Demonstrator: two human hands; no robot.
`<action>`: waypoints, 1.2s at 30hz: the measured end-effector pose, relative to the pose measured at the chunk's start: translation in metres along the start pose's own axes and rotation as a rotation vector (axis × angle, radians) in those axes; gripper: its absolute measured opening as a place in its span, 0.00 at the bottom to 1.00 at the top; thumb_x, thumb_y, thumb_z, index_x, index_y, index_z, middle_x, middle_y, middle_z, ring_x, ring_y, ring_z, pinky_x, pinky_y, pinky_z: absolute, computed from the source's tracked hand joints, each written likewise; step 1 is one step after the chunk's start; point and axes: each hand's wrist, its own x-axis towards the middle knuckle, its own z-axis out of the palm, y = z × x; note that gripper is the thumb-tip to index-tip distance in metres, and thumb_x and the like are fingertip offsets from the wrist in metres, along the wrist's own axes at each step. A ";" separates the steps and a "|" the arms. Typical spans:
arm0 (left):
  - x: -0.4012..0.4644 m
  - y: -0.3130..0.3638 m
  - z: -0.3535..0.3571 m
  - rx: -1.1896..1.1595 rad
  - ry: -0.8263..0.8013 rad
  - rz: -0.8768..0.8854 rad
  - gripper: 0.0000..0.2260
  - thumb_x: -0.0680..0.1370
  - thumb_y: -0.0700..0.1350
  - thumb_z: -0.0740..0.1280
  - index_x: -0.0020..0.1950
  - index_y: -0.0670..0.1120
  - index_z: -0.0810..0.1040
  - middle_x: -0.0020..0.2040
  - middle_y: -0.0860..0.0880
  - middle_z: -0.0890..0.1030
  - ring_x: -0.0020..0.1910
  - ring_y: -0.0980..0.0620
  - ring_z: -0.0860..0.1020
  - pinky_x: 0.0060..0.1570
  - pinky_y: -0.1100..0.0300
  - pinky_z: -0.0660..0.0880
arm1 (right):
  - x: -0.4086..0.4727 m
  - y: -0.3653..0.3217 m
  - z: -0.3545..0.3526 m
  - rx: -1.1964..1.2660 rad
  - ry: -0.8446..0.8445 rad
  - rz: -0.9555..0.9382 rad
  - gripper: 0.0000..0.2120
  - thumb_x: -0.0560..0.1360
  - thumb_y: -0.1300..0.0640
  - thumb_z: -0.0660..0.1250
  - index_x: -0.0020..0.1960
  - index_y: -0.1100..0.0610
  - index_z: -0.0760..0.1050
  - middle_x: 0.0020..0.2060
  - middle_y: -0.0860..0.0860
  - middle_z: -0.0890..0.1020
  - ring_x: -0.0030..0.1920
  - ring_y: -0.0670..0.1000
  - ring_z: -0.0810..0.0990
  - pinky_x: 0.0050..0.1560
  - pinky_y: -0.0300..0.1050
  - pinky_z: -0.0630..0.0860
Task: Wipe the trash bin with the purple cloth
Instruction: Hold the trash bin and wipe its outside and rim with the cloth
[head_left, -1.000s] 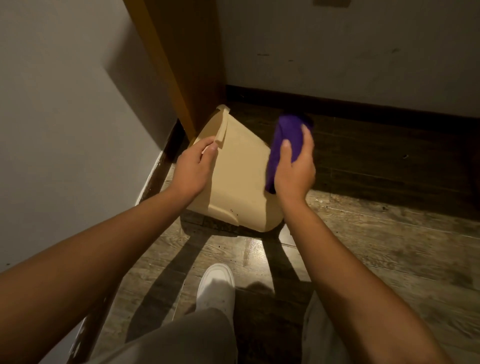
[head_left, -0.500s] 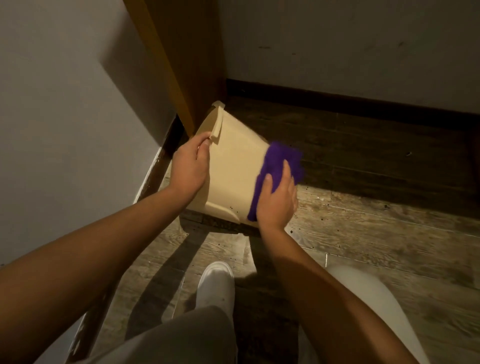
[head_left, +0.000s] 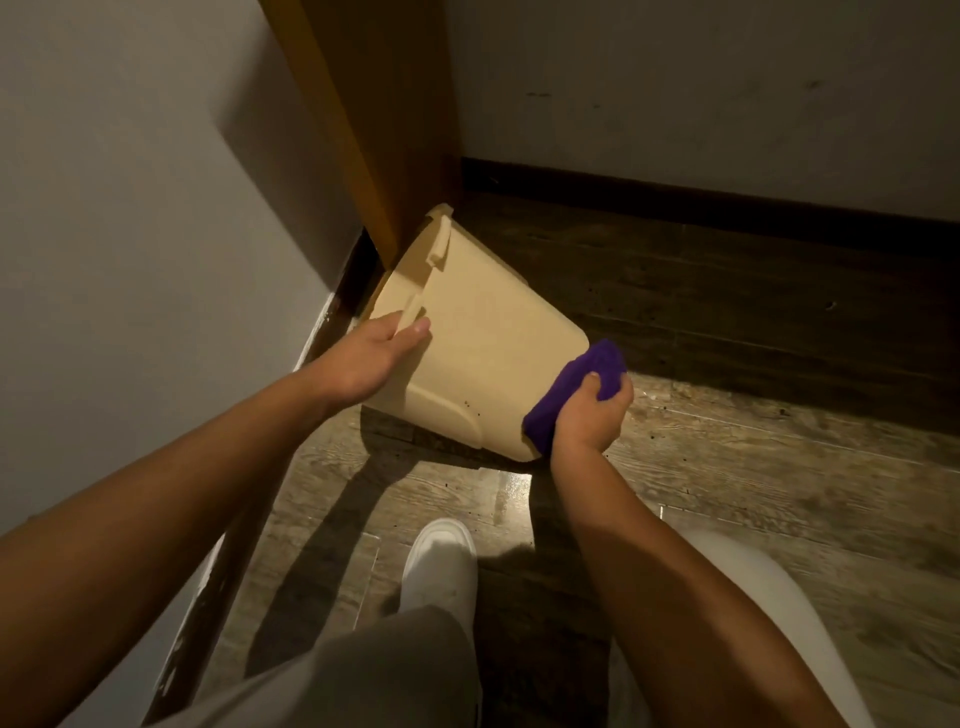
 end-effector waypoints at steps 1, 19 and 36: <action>0.000 0.004 0.002 -0.021 0.035 0.024 0.15 0.84 0.61 0.57 0.63 0.56 0.77 0.56 0.55 0.80 0.53 0.54 0.78 0.50 0.54 0.72 | -0.001 -0.002 0.003 0.002 -0.007 -0.029 0.25 0.85 0.48 0.60 0.80 0.44 0.61 0.72 0.56 0.75 0.68 0.62 0.76 0.59 0.53 0.74; 0.004 0.042 0.010 -0.203 0.281 0.062 0.22 0.84 0.62 0.53 0.52 0.52 0.83 0.44 0.53 0.85 0.44 0.57 0.82 0.43 0.58 0.71 | -0.101 -0.099 0.019 -0.079 -0.391 -0.667 0.18 0.83 0.45 0.60 0.73 0.41 0.70 0.62 0.43 0.78 0.59 0.45 0.78 0.53 0.44 0.78; 0.012 0.016 0.003 -0.179 0.479 -0.020 0.08 0.81 0.54 0.61 0.48 0.57 0.79 0.45 0.56 0.81 0.45 0.53 0.78 0.38 0.57 0.69 | -0.007 -0.062 0.006 -0.608 -0.210 -0.514 0.24 0.83 0.39 0.55 0.75 0.46 0.69 0.55 0.51 0.83 0.62 0.58 0.79 0.66 0.60 0.72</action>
